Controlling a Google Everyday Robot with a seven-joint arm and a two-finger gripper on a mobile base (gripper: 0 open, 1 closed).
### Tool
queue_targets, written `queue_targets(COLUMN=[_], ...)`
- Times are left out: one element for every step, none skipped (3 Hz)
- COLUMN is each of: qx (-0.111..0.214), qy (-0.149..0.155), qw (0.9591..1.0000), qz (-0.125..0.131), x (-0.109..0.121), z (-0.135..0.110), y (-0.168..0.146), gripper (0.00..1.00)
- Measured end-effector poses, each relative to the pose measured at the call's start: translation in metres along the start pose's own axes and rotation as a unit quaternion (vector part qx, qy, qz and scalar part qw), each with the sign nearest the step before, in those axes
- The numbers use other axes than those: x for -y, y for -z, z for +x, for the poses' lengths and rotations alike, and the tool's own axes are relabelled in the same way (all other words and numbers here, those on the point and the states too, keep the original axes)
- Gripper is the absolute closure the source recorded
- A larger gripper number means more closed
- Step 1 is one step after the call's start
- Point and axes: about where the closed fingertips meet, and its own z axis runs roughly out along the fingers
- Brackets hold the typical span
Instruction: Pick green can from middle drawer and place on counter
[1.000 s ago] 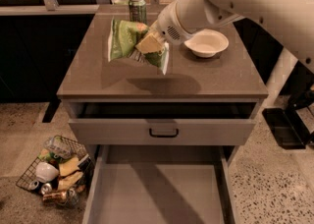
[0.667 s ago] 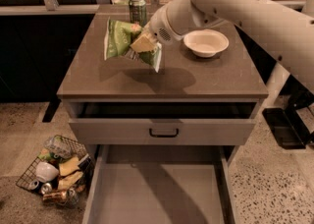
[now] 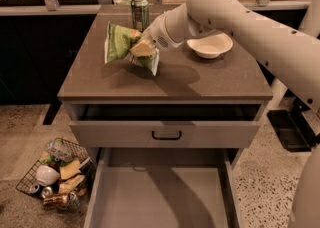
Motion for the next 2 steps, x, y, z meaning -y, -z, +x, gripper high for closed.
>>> queue_targets(qx=[0.000, 0.000], qy=[0.000, 0.001], qw=[1.0000, 1.0000], qz=[-0.002, -0.004], x=[-0.0017, -0.0031], z=[-0.0004, -0.0008], y=[-0.0027, -0.0045], gripper=[0.54, 0.30])
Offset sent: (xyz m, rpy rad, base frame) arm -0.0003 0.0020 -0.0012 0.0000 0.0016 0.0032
